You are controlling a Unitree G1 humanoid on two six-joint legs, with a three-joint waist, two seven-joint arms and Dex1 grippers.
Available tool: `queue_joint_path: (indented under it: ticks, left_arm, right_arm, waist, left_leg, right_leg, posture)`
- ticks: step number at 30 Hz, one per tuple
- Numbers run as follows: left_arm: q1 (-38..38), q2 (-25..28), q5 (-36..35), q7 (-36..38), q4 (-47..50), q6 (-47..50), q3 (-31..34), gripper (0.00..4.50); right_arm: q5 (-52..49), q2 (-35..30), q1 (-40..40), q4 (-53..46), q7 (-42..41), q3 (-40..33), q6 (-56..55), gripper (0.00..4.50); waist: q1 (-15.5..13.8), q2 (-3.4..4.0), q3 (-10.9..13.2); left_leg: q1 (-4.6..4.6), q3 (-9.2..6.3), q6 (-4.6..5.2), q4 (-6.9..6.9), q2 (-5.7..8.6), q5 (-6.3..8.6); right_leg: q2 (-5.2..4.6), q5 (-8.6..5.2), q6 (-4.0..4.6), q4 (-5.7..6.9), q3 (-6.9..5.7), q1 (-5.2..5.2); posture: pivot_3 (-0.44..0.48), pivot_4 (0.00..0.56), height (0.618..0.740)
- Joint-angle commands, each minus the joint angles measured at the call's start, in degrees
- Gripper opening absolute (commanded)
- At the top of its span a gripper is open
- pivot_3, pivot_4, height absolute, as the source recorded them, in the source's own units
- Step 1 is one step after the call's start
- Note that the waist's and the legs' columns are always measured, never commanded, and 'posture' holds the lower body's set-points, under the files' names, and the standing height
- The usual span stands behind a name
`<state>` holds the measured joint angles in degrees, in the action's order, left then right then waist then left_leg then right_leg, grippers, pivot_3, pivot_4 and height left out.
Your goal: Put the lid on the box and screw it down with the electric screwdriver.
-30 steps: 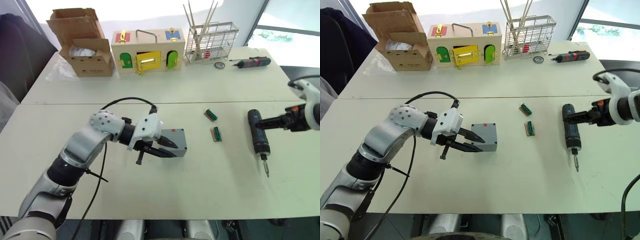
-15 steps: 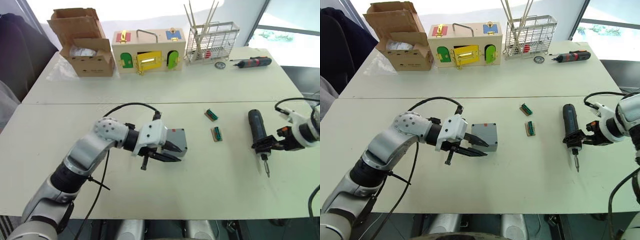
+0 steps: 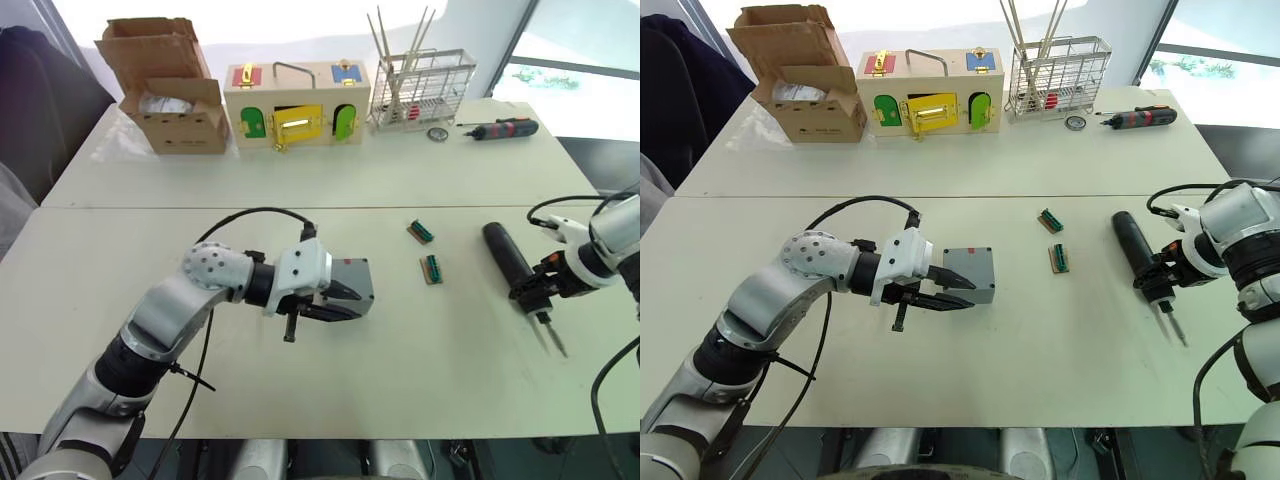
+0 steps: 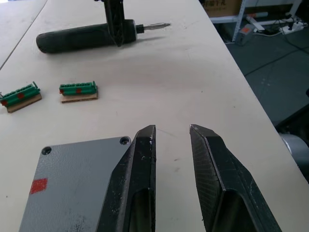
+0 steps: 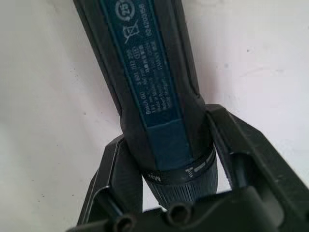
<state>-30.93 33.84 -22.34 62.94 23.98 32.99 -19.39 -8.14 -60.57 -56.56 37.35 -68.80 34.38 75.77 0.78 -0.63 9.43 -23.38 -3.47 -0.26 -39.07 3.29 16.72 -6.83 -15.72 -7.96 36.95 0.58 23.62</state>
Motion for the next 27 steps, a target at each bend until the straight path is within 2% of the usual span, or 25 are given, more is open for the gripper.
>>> queue_joint_path:
  ticks: [1,6,9,12,14,17,19,21,23,25,27]
  left_arm:
    - [0.2,0.2,-0.3,-0.7,1.9,-0.2,0.7,1.08]
    - [-0.6,0.1,-0.2,-0.5,0.6,-0.7,0.8,1.08]
    - [-1.4,0.3,-0.5,-0.2,-1.5,-1.0,2.3,1.08]
    - [-2.8,0.9,-2.0,1.0,-4.7,-1.1,4.6,1.08]
    - [-4.2,1.2,-2.1,2.0,-6.6,-1.3,5.2,1.08]
    - [-6.1,1.8,-3.1,3.7,-10.2,-1.6,7.0,1.08]
    - [-8.3,1.4,-4.3,4.3,-13.5,-0.7,8.6,1.08]
    - [-9.8,1.1,-4.6,4.8,-16.0,-0.1,9.2,1.08]
    - [-10.3,1.5,-4.0,5.6,-17.7,-0.3,8.7,1.08]
    - [-10.6,1.8,-3.2,6.0,-18.5,0.1,7.8,1.08]
    - [-10.8,1.8,-2.8,6.0,-19.1,0.4,7.4,1.08]
  right_arm:
    - [0.3,2.4,1.6,0.7,-0.5,0.1,-0.1,1.80]
    - [1.5,2.1,1.8,1.8,1.0,-4.3,-3.7,1.80]
    - [-0.2,5.5,-9.4,10.0,10.1,-17.7,-7.6,1.80]
    - [-2.6,5.9,-18.6,11.7,17.1,-28.9,-7.8,1.80]
    - [-4.0,5.1,-20.5,9.0,20.2,-34.2,-5.2,1.80]
    - [-8.8,7.3,-17.1,-4.6,24.9,-46.5,1.0,1.80]
    - [-14.7,16.9,-8.9,-26.5,29.4,-60.8,0.6,1.80]
    - [-19.5,28.1,-1.0,-45.6,33.8,-69.4,-2.8,1.80]
    - [-22.8,37.6,4.7,-57.5,37.8,-72.5,-7.6,1.80]
    - [-24.9,45.4,11.9,-66.7,39.9,-70.8,-13.3,1.80]
    - [-27.0,48.5,18.1,-72.0,39.5,-66.8,-15.3,1.80]
  waist:
    - [0.0,-0.14,-0.1]
    - [0.0,-0.26,-0.2]
    - [0.6,-0.23,-0.1]
    - [1.3,1.08,0.5]
    - [0.5,1.23,0.5]
    - [-0.5,1.20,0.5]
    - [-0.3,1.08,0.4]
    - [0.3,1.05,0.4]
    - [0.4,1.12,0.5]
    - [0.0,1.13,0.5]
    - [-0.4,1.12,0.5]
  left_leg:
    - [0.01,0.00,0.00,0.00,-0.01,0.00]
    - [0.02,-0.03,-0.01,0.00,-0.01,0.01]
    - [0.05,0.06,-0.02,-0.02,0.00,0.01]
    - [-0.08,0.47,-0.16,-0.04,0.17,-0.09]
    - [-0.31,0.52,-0.17,0.20,0.14,-0.11]
    - [-0.39,0.07,-0.21,0.73,-0.04,-0.13]
    - [-0.48,0.03,-0.24,0.92,-0.02,-0.14]
    - [-0.58,0.03,-0.24,0.87,-0.03,-0.14]
    - [-0.69,0.09,-0.29,0.65,0.03,-0.18]
    - [-0.72,0.08,-0.42,0.40,0.10,-0.27]
    - [-0.77,-0.09,-0.42,0.02,0.15,-0.27]
  right_leg:
    - [0.01,0.00,0.00,0.00,0.00,0.00]
    - [0.01,0.00,0.00,-0.03,-0.02,-0.05]
    - [0.01,0.01,0.00,-0.08,0.05,-0.08]
    - [-0.14,0.03,-0.01,0.18,0.50,0.34]
    - [-0.16,0.02,-0.05,0.36,0.50,0.86]
    - [0.07,0.01,-0.04,0.34,0.05,1.03]
    - [0.03,0.01,-0.03,0.30,-0.09,1.06]
    - [-0.04,0.02,-0.03,0.28,-0.14,1.07]
    - [-0.13,0.03,-0.06,0.35,-0.13,1.13]
    - [-0.17,0.06,-0.10,0.53,-0.06,1.14]
    - [-0.15,0.06,-0.11,0.85,-0.07,1.10]
  posture:
    - [0.000,0.150,0.731]
    - [0.000,0.150,0.731]
    - [0.000,0.150,0.731]
    - [0.000,0.150,0.731]
    - [0.000,0.150,0.731]
    - [0.000,0.150,0.731]
    - [0.000,0.150,0.731]
    - [0.000,0.150,0.731]
    - [0.000,0.150,0.731]
    - [0.000,0.150,0.731]
    - [0.000,0.150,0.731]
